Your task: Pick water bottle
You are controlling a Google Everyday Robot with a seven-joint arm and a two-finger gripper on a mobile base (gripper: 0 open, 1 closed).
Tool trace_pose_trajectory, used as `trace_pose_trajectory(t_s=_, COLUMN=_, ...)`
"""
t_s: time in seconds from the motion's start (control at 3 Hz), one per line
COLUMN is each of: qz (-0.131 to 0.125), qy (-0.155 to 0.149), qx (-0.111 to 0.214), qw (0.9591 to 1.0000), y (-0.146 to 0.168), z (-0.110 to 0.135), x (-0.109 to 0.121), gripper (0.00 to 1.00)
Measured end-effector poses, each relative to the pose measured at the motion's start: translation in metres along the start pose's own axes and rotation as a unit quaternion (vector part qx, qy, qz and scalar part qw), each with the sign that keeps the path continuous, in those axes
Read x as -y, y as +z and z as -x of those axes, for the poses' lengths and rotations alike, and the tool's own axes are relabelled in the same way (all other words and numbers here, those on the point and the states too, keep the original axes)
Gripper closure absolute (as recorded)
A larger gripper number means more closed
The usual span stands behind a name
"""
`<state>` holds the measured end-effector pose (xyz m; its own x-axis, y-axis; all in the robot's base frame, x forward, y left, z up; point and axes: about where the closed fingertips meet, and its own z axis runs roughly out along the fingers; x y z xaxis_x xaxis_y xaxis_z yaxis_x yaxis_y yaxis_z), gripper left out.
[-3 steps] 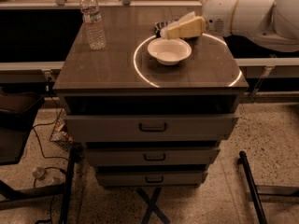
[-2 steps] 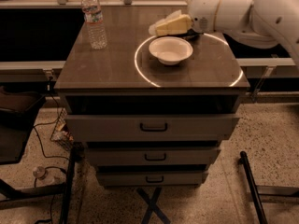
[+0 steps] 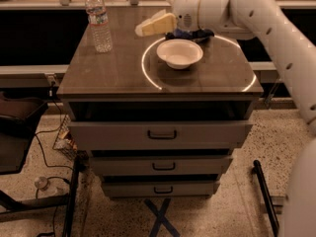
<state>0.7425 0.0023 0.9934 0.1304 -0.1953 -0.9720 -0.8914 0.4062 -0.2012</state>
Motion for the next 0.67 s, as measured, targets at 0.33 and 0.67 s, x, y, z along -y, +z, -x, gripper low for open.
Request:
trace_pose_trajectory(t_s=0.33, qz=0.026, qy=0.047, qx=-0.01, qw=0.9985, y=0.057, z=-0.011, x=-0.016, gripper=0.0)
trace_pose_trajectory(t_s=0.67, qz=0.039, qy=0.076, qx=0.008, qw=0.9963, y=0.095, z=-0.019, x=-0.028, gripper=0.0)
